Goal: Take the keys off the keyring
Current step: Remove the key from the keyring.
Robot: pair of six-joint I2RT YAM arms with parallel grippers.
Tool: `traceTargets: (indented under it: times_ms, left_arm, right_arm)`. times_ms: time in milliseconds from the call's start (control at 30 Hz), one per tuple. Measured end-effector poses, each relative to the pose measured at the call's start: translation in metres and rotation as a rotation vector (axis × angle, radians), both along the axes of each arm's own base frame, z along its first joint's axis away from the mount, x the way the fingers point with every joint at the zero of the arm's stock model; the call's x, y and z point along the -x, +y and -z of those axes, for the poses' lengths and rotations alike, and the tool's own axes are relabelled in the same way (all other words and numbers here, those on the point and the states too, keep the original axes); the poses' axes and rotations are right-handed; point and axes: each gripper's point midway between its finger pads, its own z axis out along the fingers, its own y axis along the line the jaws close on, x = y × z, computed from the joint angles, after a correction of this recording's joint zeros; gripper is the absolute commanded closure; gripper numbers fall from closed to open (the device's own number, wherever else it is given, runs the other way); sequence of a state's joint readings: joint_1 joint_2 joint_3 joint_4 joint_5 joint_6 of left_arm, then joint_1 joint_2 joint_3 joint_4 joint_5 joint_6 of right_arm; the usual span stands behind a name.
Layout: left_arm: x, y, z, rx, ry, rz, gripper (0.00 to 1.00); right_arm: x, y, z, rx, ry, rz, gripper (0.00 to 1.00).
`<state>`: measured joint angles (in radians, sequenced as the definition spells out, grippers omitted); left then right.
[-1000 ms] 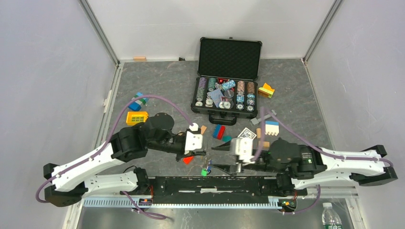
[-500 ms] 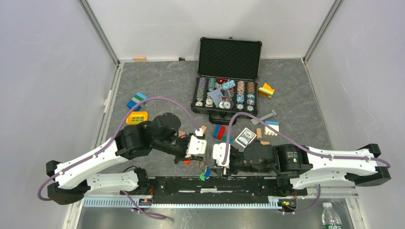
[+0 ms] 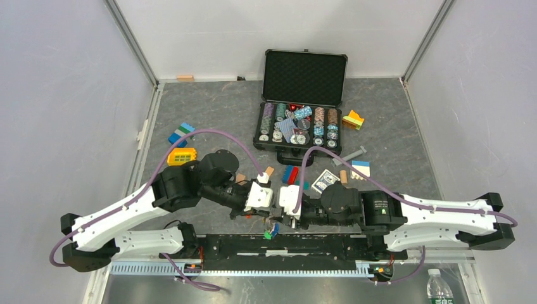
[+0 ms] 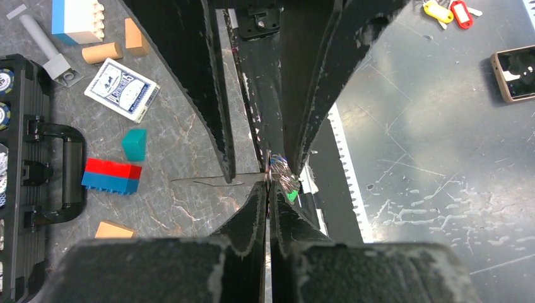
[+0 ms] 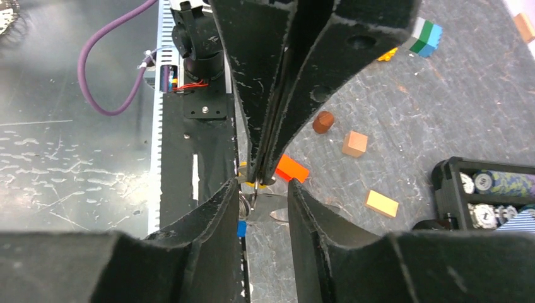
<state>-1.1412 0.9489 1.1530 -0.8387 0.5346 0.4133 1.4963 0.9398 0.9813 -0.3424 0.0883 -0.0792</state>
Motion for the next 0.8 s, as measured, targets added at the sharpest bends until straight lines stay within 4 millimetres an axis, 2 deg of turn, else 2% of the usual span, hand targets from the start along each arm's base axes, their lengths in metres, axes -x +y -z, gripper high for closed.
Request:
traceTargets:
  times_ms: [200, 300, 467, 600, 633, 700, 800]
  left_arm:
    - [0.001, 0.001, 0.001, -0.003, 0.002, 0.001, 0.98]
    - [0.001, 0.001, 0.000, -0.003, 0.003, 0.003, 0.98]
    - [0.002, 0.001, 0.000, -0.002, 0.007, 0.008, 0.98]
    - [0.003, 0.002, 0.002, -0.010, 0.010, 0.008, 0.97]
    - [0.003, 0.002, 0.002, -0.011, 0.011, 0.008, 0.96]
    - [0.003, 0.002, 0.002, -0.011, 0.011, 0.008, 0.82]
    - [0.001, 0.001, 0.000, 0.001, 0.002, 0.005, 0.68]
  right_arm:
    - [0.001, 0.005, 0.010, 0.020, 0.011, -0.012, 0.63]
    - [0.001, 0.005, 0.010, 0.021, 0.011, -0.011, 0.74]
    - [0.001, 0.005, 0.011, 0.017, 0.012, -0.014, 1.00]
    - [0.002, 0.006, 0.013, 0.011, 0.013, -0.018, 1.00]
    - [0.002, 0.006, 0.013, 0.008, 0.012, -0.018, 1.00]
    - [0.002, 0.005, 0.013, 0.000, 0.010, -0.021, 1.00]
    - [0.001, 0.003, 0.012, -0.018, -0.001, -0.018, 1.00]
